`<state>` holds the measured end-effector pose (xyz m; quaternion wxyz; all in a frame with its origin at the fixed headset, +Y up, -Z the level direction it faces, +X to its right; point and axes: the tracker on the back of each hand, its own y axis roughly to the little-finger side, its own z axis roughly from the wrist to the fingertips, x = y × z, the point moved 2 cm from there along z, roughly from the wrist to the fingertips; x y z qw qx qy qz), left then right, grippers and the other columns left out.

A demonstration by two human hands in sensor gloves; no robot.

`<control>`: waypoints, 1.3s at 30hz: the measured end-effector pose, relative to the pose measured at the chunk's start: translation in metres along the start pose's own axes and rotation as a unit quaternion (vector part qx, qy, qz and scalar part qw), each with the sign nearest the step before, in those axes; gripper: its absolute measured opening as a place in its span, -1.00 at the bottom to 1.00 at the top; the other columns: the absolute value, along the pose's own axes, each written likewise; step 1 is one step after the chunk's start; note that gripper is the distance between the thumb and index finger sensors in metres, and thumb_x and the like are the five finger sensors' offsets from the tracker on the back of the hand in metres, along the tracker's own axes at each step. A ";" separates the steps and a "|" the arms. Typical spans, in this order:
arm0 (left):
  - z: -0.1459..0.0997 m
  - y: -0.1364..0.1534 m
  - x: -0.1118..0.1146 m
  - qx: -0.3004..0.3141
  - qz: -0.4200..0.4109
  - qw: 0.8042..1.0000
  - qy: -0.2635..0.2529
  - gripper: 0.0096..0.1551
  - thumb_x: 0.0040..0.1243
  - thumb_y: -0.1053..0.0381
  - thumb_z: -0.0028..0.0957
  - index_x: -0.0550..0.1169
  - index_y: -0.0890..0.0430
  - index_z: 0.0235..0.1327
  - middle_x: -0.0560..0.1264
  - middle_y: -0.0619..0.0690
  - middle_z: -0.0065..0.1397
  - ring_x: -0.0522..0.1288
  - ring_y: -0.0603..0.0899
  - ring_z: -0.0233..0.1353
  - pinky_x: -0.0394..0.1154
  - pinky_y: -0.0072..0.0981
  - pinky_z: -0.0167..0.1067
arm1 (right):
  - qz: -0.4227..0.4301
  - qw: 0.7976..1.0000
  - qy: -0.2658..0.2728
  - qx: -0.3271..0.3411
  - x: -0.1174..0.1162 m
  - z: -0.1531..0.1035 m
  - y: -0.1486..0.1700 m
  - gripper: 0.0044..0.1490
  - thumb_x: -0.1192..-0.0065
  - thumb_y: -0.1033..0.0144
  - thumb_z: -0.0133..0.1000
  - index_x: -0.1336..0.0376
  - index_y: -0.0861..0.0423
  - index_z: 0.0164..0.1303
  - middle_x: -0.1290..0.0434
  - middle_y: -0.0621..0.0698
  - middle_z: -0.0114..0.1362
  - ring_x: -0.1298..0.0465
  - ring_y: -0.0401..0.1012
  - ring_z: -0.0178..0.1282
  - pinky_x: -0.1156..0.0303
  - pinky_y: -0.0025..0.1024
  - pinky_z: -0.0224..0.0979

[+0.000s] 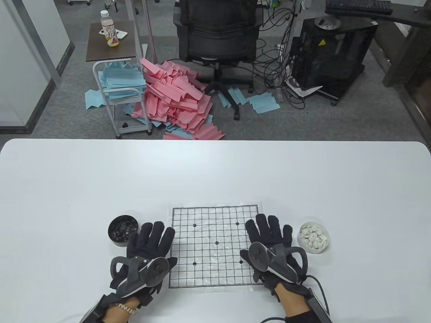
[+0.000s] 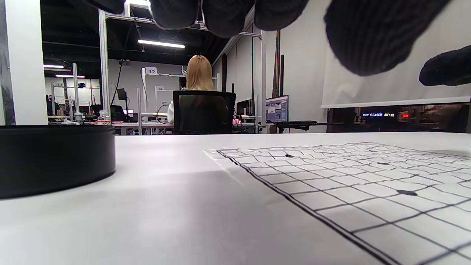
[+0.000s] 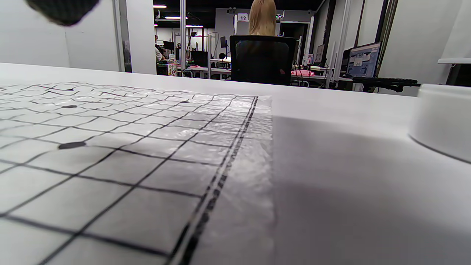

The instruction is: Place Go stones in plus sign pattern

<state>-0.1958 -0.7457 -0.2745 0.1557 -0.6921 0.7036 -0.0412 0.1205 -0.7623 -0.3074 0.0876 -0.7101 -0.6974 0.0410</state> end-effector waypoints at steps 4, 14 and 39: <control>0.000 -0.001 0.000 0.000 0.000 1.000 0.001 0.01 0.19 -0.35 -0.14 0.13 -0.13 0.60 0.08 0.11 0.77 0.10 0.43 0.72 0.11 0.48 0.46 | 0.001 1.000 -0.001 0.002 0.000 0.000 0.000 0.12 -0.19 -0.30 -0.03 0.18 -0.20 0.67 0.21 0.01 0.79 0.16 0.17 0.80 0.17 0.45 0.62; 0.003 0.006 -0.005 -0.017 -0.004 1.000 -0.009 0.00 0.20 -0.35 -0.14 0.15 -0.13 0.59 0.10 0.11 0.77 0.13 0.42 0.72 0.13 0.47 0.46 | 0.006 1.000 -0.002 0.005 0.001 -0.001 0.000 0.12 -0.19 -0.30 -0.03 0.17 -0.20 0.67 0.21 0.01 0.79 0.15 0.17 0.80 0.17 0.45 0.62; 0.072 0.110 -0.014 -0.203 0.077 0.965 0.148 -0.42 0.50 -0.09 -0.23 0.68 -0.12 0.14 0.72 -0.04 0.31 0.73 0.18 0.19 0.54 0.12 0.18 | 0.007 1.000 -0.004 0.018 0.002 -0.001 -0.007 0.10 -0.19 -0.30 -0.02 0.17 -0.21 0.67 0.21 0.00 0.79 0.16 0.16 0.81 0.18 0.44 0.63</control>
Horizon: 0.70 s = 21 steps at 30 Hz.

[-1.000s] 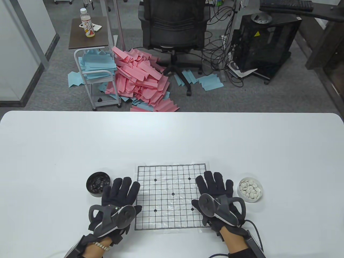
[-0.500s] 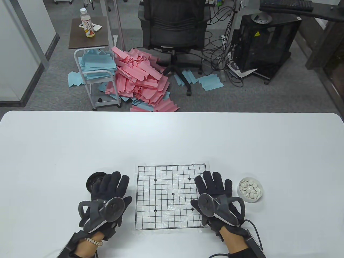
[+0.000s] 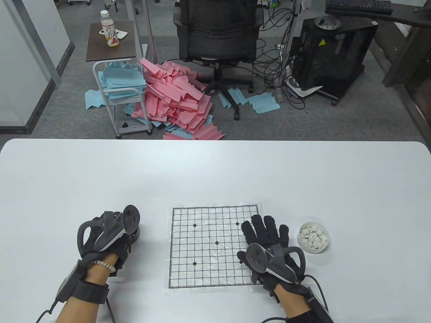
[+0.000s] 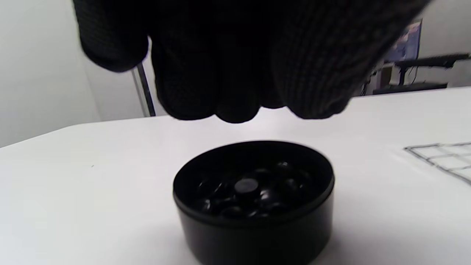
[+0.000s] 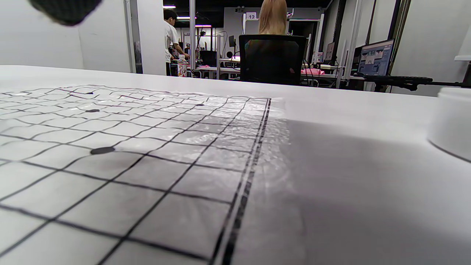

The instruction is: Place Go stones in plus sign pattern

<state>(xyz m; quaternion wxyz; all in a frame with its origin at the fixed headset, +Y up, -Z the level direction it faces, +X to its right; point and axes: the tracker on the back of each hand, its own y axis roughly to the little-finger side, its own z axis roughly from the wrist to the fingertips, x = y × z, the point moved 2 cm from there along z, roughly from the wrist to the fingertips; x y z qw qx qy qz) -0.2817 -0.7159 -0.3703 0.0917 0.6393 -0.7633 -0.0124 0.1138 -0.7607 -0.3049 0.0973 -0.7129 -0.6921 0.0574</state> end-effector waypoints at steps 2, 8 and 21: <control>0.011 -0.001 0.009 -0.015 0.012 0.999 0.040 -0.42 0.50 -0.10 -0.23 0.68 -0.13 0.14 0.72 -0.05 0.32 0.73 0.18 0.19 0.53 0.11 0.18 | 0.001 1.000 0.000 -0.001 0.000 0.000 0.000 0.10 -0.19 -0.29 -0.02 0.17 -0.21 0.67 0.20 0.00 0.79 0.16 0.16 0.81 0.17 0.44 0.63; 0.032 -0.002 0.033 -0.056 0.004 0.991 0.120 -0.41 0.50 -0.09 -0.22 0.67 -0.13 0.16 0.70 -0.04 0.36 0.70 0.18 0.17 0.52 0.09 0.18 | -0.001 1.000 0.001 -0.001 0.001 0.000 0.000 0.10 -0.19 -0.29 -0.02 0.17 -0.21 0.67 0.21 0.00 0.79 0.16 0.16 0.81 0.17 0.44 0.63; 0.040 -0.010 0.045 -0.048 0.055 0.995 0.072 -0.54 0.56 -0.07 -0.31 0.76 -0.14 -0.08 0.81 -0.10 0.10 0.72 0.12 -0.06 0.55 0.09 0.11 | -0.008 1.000 -0.006 -0.006 0.000 0.001 0.000 0.10 -0.19 -0.29 -0.02 0.16 -0.22 0.67 0.20 -0.01 0.80 0.16 0.16 0.81 0.18 0.44 0.64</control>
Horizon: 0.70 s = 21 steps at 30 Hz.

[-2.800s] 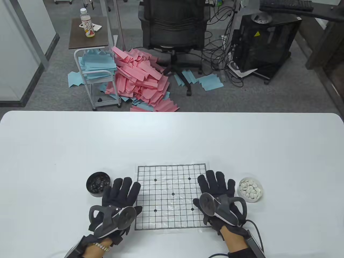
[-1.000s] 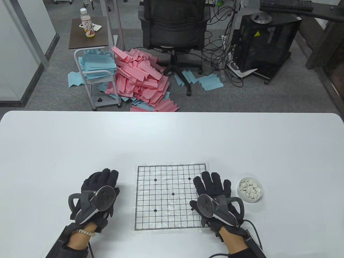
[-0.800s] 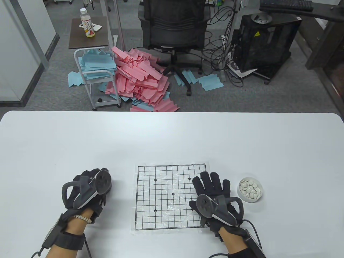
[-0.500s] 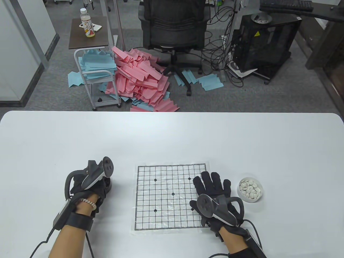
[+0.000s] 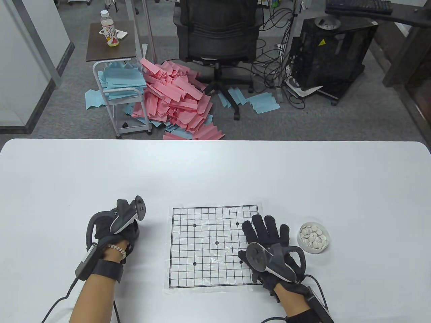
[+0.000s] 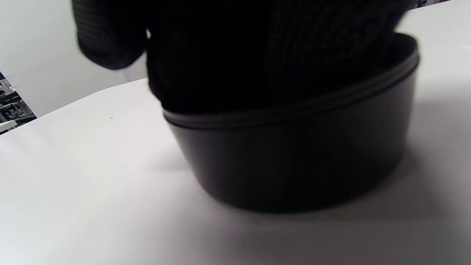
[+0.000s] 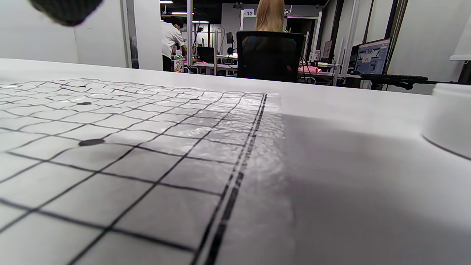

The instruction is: Place Go stones in plus sign pattern

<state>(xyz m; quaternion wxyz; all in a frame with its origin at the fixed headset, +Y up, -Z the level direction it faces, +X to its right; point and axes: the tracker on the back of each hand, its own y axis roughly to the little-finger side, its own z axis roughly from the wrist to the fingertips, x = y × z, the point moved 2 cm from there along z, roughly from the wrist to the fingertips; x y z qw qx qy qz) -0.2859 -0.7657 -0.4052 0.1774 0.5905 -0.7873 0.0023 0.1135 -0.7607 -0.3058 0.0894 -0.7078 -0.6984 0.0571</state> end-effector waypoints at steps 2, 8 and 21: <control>0.000 0.001 0.001 0.000 0.000 1.000 -0.010 -0.54 0.57 -0.07 -0.34 0.77 -0.13 -0.10 0.82 -0.10 0.07 0.72 0.11 -0.08 0.55 0.09 0.11 | -0.001 1.000 -0.001 0.000 0.000 0.000 0.000 0.10 -0.19 -0.29 -0.02 0.16 -0.22 0.67 0.20 -0.01 0.80 0.16 0.15 0.82 0.18 0.44 0.64; -0.002 0.004 0.001 0.008 -0.024 1.000 -0.012 -0.57 0.41 -0.11 -0.23 0.78 -0.10 -0.09 0.82 -0.07 0.08 0.72 0.14 -0.07 0.53 0.11 0.13 | 0.001 1.000 0.000 0.000 0.001 0.000 0.000 0.10 -0.19 -0.29 -0.02 0.16 -0.22 0.67 0.20 -0.01 0.80 0.16 0.15 0.82 0.17 0.44 0.64; -0.034 -0.016 -0.062 0.057 -0.084 0.986 -0.128 -0.58 0.50 -0.06 -0.30 0.81 -0.10 -0.15 0.80 -0.07 0.10 0.72 0.15 -0.04 0.53 0.14 0.12 | 0.002 1.000 0.002 0.000 0.002 0.000 0.000 0.09 -0.19 -0.29 -0.02 0.16 -0.23 0.67 0.20 -0.02 0.80 0.16 0.15 0.82 0.18 0.44 0.64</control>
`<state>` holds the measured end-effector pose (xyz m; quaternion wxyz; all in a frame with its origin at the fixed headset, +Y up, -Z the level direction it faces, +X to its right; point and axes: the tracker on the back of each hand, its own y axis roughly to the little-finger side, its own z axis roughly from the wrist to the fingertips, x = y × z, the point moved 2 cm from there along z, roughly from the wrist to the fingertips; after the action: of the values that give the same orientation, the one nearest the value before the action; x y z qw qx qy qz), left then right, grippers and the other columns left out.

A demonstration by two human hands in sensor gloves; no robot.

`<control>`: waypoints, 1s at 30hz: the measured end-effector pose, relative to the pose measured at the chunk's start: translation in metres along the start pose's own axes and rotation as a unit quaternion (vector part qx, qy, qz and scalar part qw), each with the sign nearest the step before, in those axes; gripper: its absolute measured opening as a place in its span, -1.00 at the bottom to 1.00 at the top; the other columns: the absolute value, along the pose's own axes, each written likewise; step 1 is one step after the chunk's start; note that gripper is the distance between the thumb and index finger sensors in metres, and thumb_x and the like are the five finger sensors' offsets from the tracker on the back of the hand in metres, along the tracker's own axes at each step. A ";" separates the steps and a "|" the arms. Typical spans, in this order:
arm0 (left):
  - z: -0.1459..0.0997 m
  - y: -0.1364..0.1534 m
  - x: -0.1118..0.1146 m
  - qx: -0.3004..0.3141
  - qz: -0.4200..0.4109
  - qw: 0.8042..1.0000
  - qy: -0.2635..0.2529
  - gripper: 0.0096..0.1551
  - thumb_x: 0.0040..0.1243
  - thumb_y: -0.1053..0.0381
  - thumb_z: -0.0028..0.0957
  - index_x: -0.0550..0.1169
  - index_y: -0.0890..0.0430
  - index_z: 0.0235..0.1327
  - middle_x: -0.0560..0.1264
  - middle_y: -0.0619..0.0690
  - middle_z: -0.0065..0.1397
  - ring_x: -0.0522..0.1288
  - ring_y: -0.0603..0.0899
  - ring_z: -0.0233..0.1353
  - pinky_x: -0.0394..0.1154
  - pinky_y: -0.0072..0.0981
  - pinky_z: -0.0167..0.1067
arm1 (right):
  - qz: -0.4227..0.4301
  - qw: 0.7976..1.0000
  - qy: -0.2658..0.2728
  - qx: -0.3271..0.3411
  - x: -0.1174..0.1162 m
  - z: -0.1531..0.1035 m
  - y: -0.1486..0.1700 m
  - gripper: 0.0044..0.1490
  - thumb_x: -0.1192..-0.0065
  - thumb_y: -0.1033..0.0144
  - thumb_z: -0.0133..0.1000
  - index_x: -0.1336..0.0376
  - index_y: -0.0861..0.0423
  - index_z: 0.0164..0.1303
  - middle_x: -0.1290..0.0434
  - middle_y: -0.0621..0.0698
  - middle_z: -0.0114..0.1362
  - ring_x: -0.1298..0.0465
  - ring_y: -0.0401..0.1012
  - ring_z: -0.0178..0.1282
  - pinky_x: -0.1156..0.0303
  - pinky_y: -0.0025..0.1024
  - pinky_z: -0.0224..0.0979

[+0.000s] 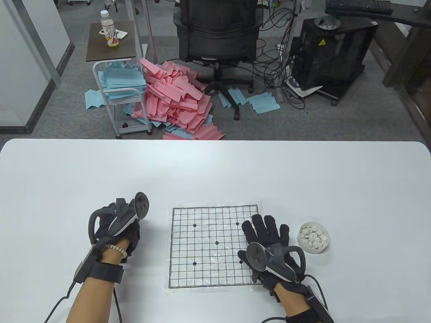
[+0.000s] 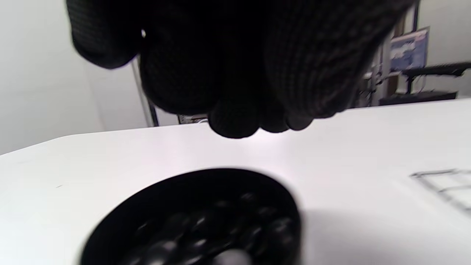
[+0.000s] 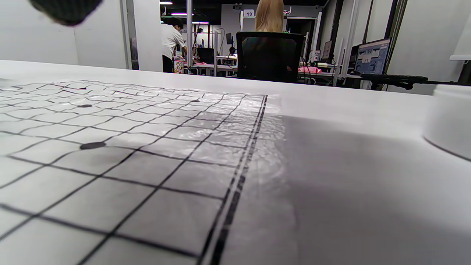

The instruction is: Place Go stones in plus sign pattern

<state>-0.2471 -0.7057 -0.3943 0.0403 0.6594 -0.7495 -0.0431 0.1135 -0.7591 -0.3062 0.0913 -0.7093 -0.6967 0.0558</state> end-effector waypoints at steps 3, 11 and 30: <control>-0.005 -0.031 -0.013 0.042 -0.036 0.998 -0.016 -0.59 0.54 -0.06 -0.33 0.83 -0.09 -0.19 0.82 -0.07 0.06 0.73 0.15 -0.07 0.54 0.14 0.11 | 0.001 1.000 0.002 0.002 0.000 0.000 0.000 0.10 -0.19 -0.29 -0.02 0.16 -0.22 0.67 0.20 -0.01 0.80 0.16 0.15 0.82 0.17 0.44 0.64; -0.016 -0.117 -0.011 0.129 -0.104 0.986 0.009 -0.61 0.59 -0.08 -0.38 0.84 -0.12 -0.24 0.82 -0.11 0.02 0.73 0.13 -0.08 0.54 0.14 0.11 | 0.003 1.000 0.006 0.003 0.001 -0.001 0.000 0.10 -0.19 -0.29 -0.02 0.17 -0.22 0.67 0.20 -0.01 0.80 0.16 0.15 0.82 0.17 0.44 0.64; -0.031 -0.194 0.043 0.179 -0.071 0.978 0.083 -0.63 0.57 -0.08 -0.35 0.85 -0.12 -0.25 0.83 -0.11 -0.02 0.73 0.14 -0.09 0.54 0.17 0.10 | 0.001 1.000 0.006 0.005 0.001 -0.002 0.000 0.10 -0.19 -0.29 -0.02 0.17 -0.22 0.67 0.20 -0.01 0.80 0.16 0.15 0.82 0.17 0.44 0.64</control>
<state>-0.0575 -0.7733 -0.3866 -0.0196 0.7087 -0.6903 0.1441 0.1135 -0.7580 -0.3043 0.0986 -0.7102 -0.6949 0.0553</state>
